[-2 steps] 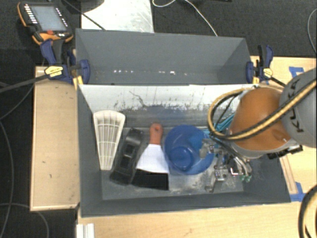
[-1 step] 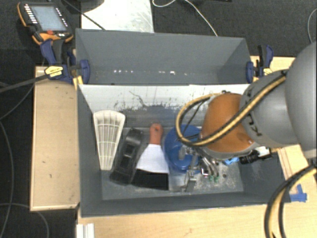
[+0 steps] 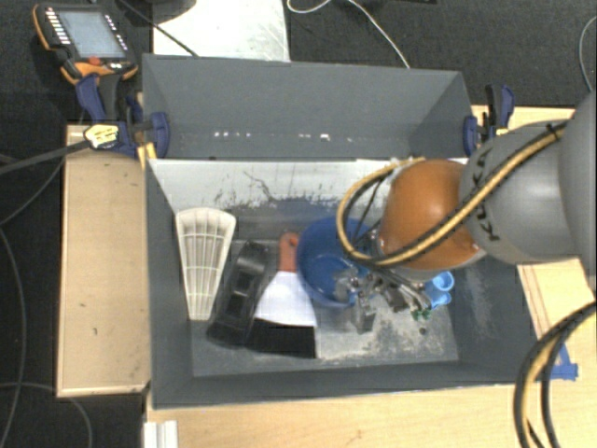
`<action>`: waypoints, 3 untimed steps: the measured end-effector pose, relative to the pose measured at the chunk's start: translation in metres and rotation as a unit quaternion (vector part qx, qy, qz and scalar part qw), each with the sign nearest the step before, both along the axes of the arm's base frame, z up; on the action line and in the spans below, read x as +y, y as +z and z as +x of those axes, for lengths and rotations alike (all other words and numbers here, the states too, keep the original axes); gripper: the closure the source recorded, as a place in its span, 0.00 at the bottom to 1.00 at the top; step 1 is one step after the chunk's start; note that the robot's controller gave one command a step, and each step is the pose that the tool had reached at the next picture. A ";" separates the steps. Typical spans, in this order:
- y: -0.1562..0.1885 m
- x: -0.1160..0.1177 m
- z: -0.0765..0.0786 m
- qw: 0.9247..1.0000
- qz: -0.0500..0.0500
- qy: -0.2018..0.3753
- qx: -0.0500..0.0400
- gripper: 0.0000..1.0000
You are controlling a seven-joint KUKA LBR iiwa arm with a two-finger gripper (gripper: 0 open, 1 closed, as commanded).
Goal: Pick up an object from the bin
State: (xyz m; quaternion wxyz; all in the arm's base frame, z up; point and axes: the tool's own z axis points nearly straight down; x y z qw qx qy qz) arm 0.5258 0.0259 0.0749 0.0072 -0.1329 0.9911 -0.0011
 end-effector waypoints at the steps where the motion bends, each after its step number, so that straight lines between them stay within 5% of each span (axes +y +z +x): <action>1: 0.000 0.000 0.000 1.000 0.000 0.000 0.000 1.00; 2: 0.102 0.016 -0.004 1.000 0.000 -0.012 0.002 1.00; 3: 0.195 -0.005 0.009 1.000 0.000 0.012 -0.006 1.00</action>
Offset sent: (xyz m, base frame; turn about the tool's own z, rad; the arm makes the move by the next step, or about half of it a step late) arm -0.0034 0.0180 0.1142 0.0274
